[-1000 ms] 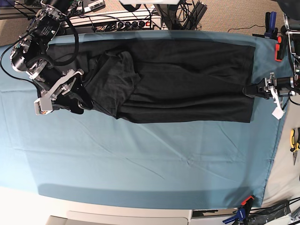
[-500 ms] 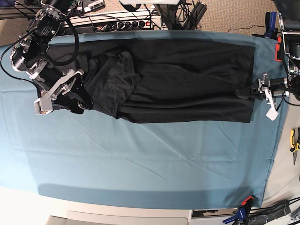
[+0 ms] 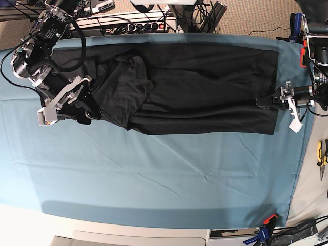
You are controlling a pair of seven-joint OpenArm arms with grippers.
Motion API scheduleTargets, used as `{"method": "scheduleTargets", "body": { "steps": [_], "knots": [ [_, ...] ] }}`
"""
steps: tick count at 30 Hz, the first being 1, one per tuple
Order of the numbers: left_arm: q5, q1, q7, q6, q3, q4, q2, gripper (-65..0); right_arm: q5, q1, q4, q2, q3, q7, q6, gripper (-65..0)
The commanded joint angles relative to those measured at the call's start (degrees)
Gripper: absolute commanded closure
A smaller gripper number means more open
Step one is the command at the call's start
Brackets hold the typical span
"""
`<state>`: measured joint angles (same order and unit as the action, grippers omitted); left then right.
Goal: Fold the T-shirt properly
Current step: 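Grip the strip end with the left gripper and pull it inward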
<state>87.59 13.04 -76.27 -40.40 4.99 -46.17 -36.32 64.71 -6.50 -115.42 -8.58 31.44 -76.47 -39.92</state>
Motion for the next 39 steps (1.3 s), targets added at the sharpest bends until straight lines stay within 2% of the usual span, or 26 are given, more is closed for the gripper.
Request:
{"method": "scheduleTargets", "body": {
  "steps": [1,5,10,18,23,30,37,39],
  "knots": [
    [-2.6,0.0,-0.8,0.4,-0.4,0.0,0.7,-34.3,1.2,0.7,-0.9,-0.6,0.1,1.5,-0.1,-25.7],
    [-2.6,0.0,0.9,0.4,-0.4,-0.3,0.7,-42.6,1.2,0.7,-0.9,-0.6,0.1,1.5,-0.1,-25.7],
    [-2.6,0.0,0.8,0.4,-1.2,-1.0,0.9,-42.6,1.2,0.6,-0.9,-0.6,0.1,1.5,-0.1,-25.7],
    [-2.6,0.0,0.7,0.4,-9.1,-1.0,1.1,-42.5,1.2,0.6,-0.9,-0.6,0.1,1.5,-0.1,-25.7],
    [-2.6,0.0,0.4,0.4,-9.4,-1.0,1.2,-42.5,1.2,0.6,-0.9,-0.6,0.1,1.5,-0.1,-25.7],
    [-2.6,0.0,-0.9,0.4,-9.4,-1.0,0.7,-36.1,-0.1,0.6,-0.9,-0.6,0.1,1.5,-0.1,-25.7],
    [-2.6,-0.1,-1.3,0.4,-9.4,-1.0,-0.2,-35.7,-0.1,0.6,-0.9,-0.6,0.1,1.5,-0.1,-25.7],
    [-2.6,-0.1,-1.3,0.4,-9.4,-1.0,-0.5,-32.8,-0.1,0.6,-0.9,-0.6,0.1,1.5,-0.1,-25.7]
  ]
}}
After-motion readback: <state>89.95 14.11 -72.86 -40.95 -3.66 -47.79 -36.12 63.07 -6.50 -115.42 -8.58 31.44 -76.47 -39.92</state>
